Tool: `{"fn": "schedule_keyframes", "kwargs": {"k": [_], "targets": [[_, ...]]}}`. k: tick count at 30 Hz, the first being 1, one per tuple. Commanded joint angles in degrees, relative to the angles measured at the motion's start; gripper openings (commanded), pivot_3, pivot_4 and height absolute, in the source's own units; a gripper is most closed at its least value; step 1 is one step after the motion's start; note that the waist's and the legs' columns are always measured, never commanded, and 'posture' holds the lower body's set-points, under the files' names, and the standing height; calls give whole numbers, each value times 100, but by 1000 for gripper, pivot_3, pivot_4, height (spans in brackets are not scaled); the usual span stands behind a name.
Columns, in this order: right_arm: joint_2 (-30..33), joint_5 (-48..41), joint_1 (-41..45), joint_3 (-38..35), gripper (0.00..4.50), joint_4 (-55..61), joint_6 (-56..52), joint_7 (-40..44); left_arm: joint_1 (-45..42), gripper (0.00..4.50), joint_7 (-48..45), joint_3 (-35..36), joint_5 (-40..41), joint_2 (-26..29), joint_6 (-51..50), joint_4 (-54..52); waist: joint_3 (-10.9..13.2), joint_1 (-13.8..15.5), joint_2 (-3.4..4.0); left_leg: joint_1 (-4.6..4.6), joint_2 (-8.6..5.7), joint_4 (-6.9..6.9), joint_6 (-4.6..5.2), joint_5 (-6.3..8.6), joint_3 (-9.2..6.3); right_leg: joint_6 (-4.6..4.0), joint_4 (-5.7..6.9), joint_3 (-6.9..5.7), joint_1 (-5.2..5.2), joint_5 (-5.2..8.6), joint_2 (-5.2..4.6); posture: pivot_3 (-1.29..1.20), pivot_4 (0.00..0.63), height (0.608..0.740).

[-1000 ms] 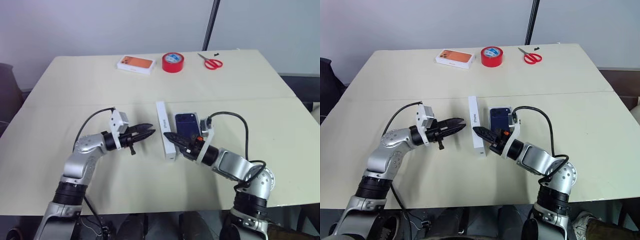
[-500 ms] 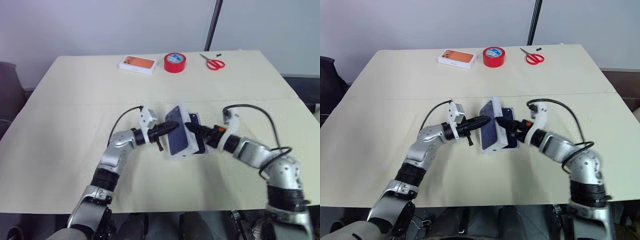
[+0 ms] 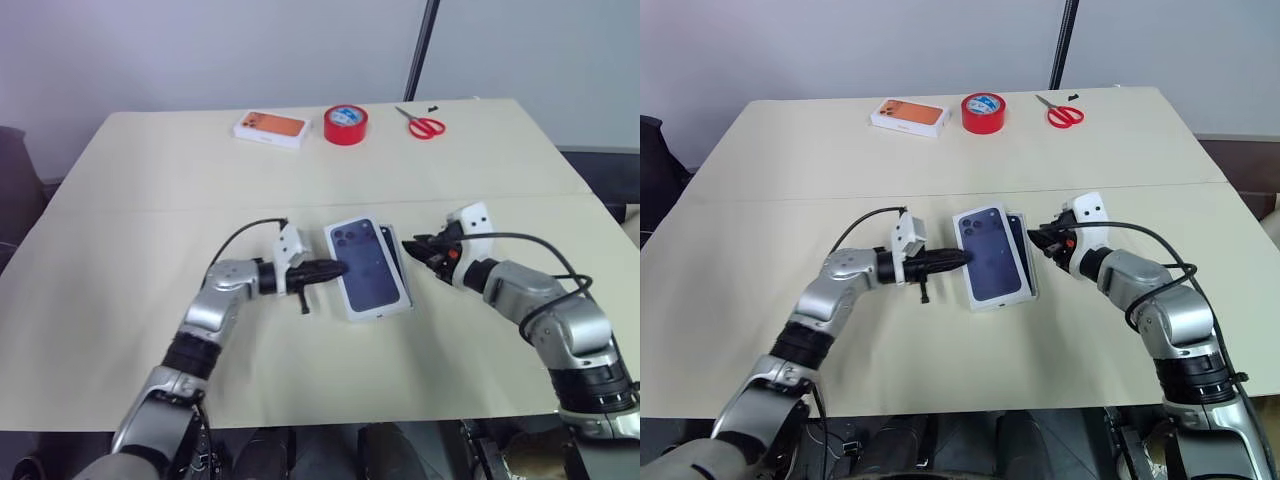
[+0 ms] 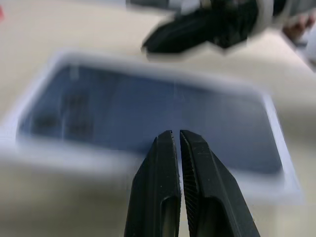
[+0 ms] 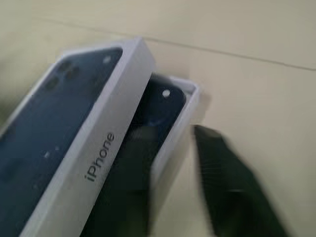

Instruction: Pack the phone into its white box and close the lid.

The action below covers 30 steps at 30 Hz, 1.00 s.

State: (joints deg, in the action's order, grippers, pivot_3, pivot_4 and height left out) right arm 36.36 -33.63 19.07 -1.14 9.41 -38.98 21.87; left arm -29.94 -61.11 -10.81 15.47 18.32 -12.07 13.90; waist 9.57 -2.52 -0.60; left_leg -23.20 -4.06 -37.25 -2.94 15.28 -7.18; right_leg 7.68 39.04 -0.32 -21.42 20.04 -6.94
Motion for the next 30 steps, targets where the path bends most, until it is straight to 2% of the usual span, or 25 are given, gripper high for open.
{"fn": "schedule_keyframes", "kwargs": {"k": [1,6,11,15,18,30], "targets": [[-7,337,-40,-35,39,296,314,154,20,263,69,121,152,99,-308,-486,0,38,0,-2,0,-1,0,0,-5,0,-2,-1,2,0,-5,0,150,740],[-39,542,-109,-85,39,304,388,314,138,263,89,-186,-395,310,90,-178,0,31,0,-3,-5,1,0,0,-4,0,-7,-2,2,0,-6,0,150,740],[-45,817,-167,27,39,424,429,445,73,263,147,-451,-654,134,308,123,1,31,-1,-3,-6,1,0,0,-3,0,-6,-2,2,0,-6,0,150,740],[-46,1110,-221,127,39,555,585,534,-218,263,716,-324,-818,-337,974,646,1,40,-2,-3,-6,-1,0,0,-3,0,-6,-3,4,0,-6,0,150,740],[-16,1161,-301,65,39,722,562,597,-426,263,838,-179,-677,-566,1008,715,2,46,-4,-5,-7,-2,0,0,-2,0,-6,-3,1,0,-7,0,150,740],[-73,1574,-632,50,39,887,574,602,-658,263,691,-236,-793,-788,1063,1056,2,17,-4,-4,-7,-1,0,0,-1,0,-3,-4,1,0,-6,0,150,740]]}}
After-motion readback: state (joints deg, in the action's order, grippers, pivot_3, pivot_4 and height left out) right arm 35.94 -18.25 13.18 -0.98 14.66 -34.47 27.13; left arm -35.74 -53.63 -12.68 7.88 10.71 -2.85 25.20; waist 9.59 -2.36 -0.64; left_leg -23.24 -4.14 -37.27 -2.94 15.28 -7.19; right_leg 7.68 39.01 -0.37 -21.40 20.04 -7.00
